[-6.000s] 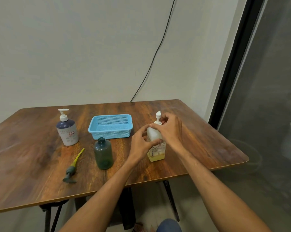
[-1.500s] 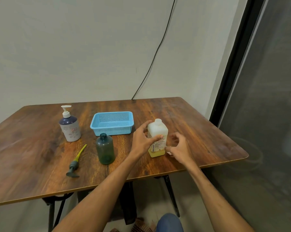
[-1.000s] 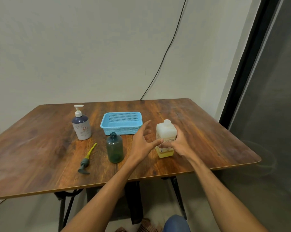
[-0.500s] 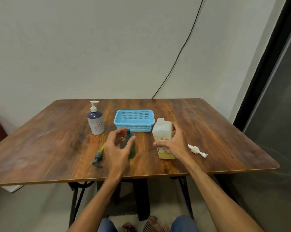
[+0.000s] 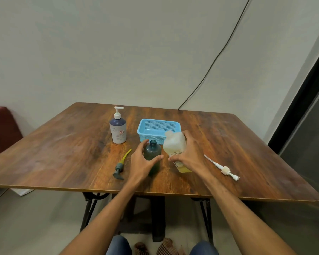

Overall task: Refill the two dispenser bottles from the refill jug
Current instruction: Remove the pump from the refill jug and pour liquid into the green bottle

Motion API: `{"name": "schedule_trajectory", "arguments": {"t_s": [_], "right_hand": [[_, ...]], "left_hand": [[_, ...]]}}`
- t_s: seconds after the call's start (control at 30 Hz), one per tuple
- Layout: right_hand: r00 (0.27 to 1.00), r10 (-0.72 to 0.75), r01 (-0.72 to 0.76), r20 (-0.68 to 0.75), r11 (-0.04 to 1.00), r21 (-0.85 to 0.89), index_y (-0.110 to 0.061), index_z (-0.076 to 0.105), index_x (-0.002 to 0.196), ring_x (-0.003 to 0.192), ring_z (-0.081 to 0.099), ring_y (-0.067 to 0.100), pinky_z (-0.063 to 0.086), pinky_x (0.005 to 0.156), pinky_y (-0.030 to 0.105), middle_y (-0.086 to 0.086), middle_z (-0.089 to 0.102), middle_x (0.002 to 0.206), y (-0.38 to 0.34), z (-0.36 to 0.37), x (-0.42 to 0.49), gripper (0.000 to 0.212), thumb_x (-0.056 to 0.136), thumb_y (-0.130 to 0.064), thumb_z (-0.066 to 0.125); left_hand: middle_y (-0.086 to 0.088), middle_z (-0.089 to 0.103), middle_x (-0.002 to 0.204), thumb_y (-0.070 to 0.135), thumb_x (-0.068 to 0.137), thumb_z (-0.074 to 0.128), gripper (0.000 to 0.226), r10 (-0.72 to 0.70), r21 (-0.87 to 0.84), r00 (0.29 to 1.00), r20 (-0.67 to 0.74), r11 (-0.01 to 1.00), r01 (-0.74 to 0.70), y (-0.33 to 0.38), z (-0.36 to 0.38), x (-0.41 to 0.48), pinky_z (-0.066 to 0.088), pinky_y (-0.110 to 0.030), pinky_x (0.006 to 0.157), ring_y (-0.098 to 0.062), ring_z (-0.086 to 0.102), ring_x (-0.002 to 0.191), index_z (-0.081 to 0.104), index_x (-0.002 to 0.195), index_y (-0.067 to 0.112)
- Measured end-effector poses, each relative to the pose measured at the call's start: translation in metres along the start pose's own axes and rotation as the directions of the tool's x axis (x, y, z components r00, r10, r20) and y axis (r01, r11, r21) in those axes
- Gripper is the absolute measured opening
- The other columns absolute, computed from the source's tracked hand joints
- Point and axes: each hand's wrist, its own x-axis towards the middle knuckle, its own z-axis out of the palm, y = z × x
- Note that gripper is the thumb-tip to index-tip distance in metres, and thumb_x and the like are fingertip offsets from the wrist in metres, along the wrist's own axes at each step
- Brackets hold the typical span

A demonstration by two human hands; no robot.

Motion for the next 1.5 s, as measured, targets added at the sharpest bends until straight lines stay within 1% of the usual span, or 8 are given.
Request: {"name": "schedule_trajectory", "arguments": {"t_s": [0.1,0.23,0.4,0.57,0.7,0.87,1.03,1.5], "right_hand": [[0.999,-0.036,0.038,0.022,0.995,-0.089,-0.025,0.046,0.12,0.101,0.058,0.009,0.057,0.075,0.024,-0.003,0.059,0.129,-0.004,0.0,0.004,0.086,0.052,-0.033,0.097],[0.996,-0.07,0.079,0.058,0.983,-0.167,-0.021,0.046,0.127,0.11,0.059,0.015,0.06,0.084,0.035,0.001,0.058,0.135,-0.007,0.001,0.009,0.088,0.055,-0.029,0.095],[0.987,-0.12,0.144,0.106,0.953,-0.265,-0.02,0.046,0.127,0.103,0.061,0.017,0.059,0.081,0.035,0.003,0.061,0.13,-0.01,-0.003,0.02,0.089,0.052,-0.03,0.092],[0.972,-0.171,0.218,0.16,0.913,-0.346,-0.019,0.046,0.124,0.102,0.064,0.023,0.058,0.083,0.04,0.006,0.064,0.126,-0.016,-0.009,0.025,0.081,0.057,-0.032,0.091],[0.963,-0.178,0.246,0.2,0.887,-0.392,-0.017,0.046,0.126,0.105,0.063,0.024,0.055,0.086,0.036,0.006,0.062,0.13,-0.019,-0.014,0.026,0.078,0.062,-0.03,0.09],[0.951,-0.181,0.28,0.249,0.847,-0.453,-0.019,0.044,0.129,0.106,0.062,0.024,0.054,0.086,0.039,0.004,0.061,0.129,-0.023,-0.02,0.026,0.08,0.063,-0.03,0.088],[0.947,-0.176,0.291,0.27,0.826,-0.483,-0.021,0.043,0.128,0.105,0.062,0.026,0.051,0.085,0.04,0.004,0.062,0.128,-0.027,-0.021,0.026,0.081,0.061,-0.03,0.088],[0.943,-0.165,0.3,0.289,0.796,-0.526,-0.022,0.04,0.133,0.109,0.062,0.026,0.054,0.091,0.047,0.005,0.059,0.136,-0.032,-0.021,0.032,0.09,0.059,-0.03,0.09]], "left_hand": [[0.005,0.056,0.137,0.04,0.071,0.086,0.077,0.022,0.013,0.999,0.024,1.0,-0.022,-0.001,0.001,0.002,0.044,-0.025,0.102,-0.008,0.051,0.122,0.049,0.138,0.026],[0.016,0.052,0.125,0.039,0.07,0.087,0.076,0.009,0.012,1.0,0.021,1.0,-0.01,-0.002,0.001,0.004,0.041,-0.018,0.096,-0.002,0.05,0.115,0.051,0.136,0.026],[0.01,0.056,0.129,0.037,0.069,0.089,0.078,-0.008,0.004,1.0,0.017,1.0,0.008,-0.003,0.0,0.007,0.042,-0.017,0.095,-0.001,0.05,0.113,0.052,0.136,0.023],[0.003,0.059,0.134,0.037,0.067,0.089,0.079,-0.009,0.007,1.0,0.021,1.0,0.009,-0.005,-0.002,0.008,0.047,-0.029,0.104,-0.004,0.051,0.115,0.053,0.136,0.022],[0.003,0.059,0.135,0.038,0.066,0.089,0.081,-0.015,0.004,0.999,0.031,1.0,0.015,-0.006,-0.002,0.01,0.048,-0.037,0.107,-0.007,0.052,0.118,0.052,0.136,0.023],[0.001,0.059,0.137,0.035,0.066,0.09,0.083,-0.018,0.006,0.999,0.037,1.0,0.018,-0.005,-0.002,0.012,0.047,-0.032,0.106,-0.006,0.053,0.119,0.052,0.138,0.02],[0.002,0.059,0.137,0.038,0.064,0.091,0.085,-0.031,0.02,0.999,0.043,0.999,0.03,-0.008,-0.002,0.014,0.047,-0.037,0.108,-0.01,0.054,0.123,0.052,0.138,0.022],[0.003,0.061,0.135,0.039,0.06,0.092,0.088,-0.037,0.031,0.998,0.053,0.999,0.036,-0.006,-0.001,0.016,0.047,-0.037,0.108,-0.009,0.055,0.122,0.053,0.138,0.022]]}}
